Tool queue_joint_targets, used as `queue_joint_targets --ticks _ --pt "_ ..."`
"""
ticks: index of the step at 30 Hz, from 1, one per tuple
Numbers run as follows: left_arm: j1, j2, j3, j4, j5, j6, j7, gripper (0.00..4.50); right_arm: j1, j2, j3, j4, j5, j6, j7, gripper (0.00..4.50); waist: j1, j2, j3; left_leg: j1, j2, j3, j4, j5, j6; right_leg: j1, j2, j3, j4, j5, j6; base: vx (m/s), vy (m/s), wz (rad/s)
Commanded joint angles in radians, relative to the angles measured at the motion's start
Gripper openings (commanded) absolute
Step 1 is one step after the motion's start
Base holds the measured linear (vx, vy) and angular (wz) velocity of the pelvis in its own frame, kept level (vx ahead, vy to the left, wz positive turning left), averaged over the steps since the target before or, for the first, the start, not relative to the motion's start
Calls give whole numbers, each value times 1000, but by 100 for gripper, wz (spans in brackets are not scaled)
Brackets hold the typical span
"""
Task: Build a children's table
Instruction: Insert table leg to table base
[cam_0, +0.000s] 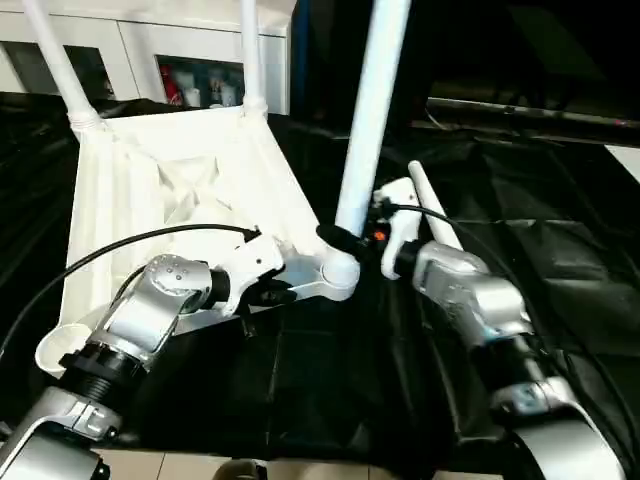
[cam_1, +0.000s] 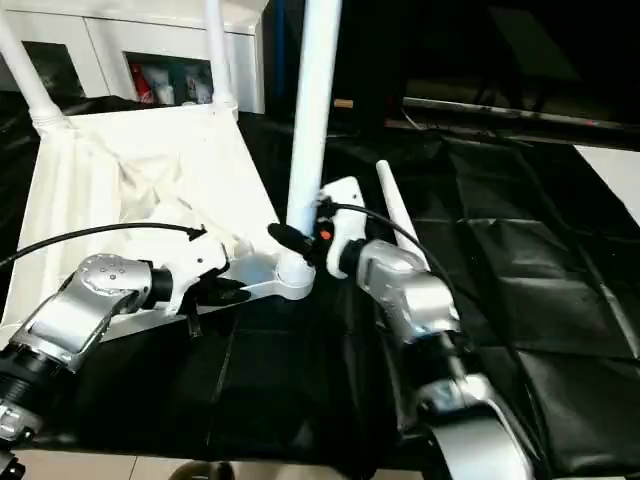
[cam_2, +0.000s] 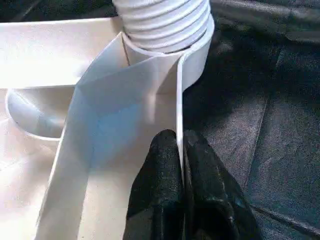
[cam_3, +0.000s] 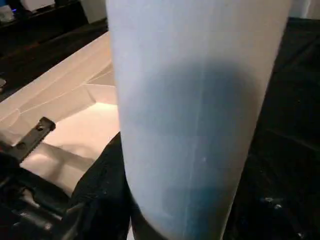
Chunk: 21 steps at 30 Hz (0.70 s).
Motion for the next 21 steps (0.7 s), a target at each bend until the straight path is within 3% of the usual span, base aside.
queue_joint_targets --ticks 1,6,13,15,19,21 --pt "-21 -1 26 -8 -4 -22 1 0 -17 -1 -12 33 -14 -26 -10 189 2 10 -80 38 57 -22 -68 -183 -31 30 -93 43 -70 -39 -227 0 0 0" --pt "-19 3 27 -9 -2 -23 1 0 -17 23 -36 83 13 -33 7 189 -2 12 -79 39 59 -23 -70 -208 -33 30 -93 44 -72 -64 -228 0 0 0" --pt "-16 7 33 -10 -2 -23 -2 0 22 29 -68 108 23 -83 9 189 -1 20 -81 40 60 -24 -70 -211 -35 30 -93 43 -70 -31 -235 0 0 0" --pt "-21 7 36 0 -1 -28 -2 0 58 35 -77 110 24 -128 9 189 0 27 -82 41 60 -25 -70 -220 -38 30 -93 43 -69 -23 -238 0 0 0" --pt "-27 3 38 10 -1 -32 2 0 122 53 -74 95 13 -191 13 189 -1 24 -82 40 59 -26 -71 -236 -38 30 -92 43 -70 -27 -240 0 0 0" --pt "-30 0 38 16 0 -35 3 0 162 67 -70 88 1 -242 18 189 1 29 -80 42 60 -26 -72 -259 -41 27 -93 43 -73 -52 -238 0 0 0"
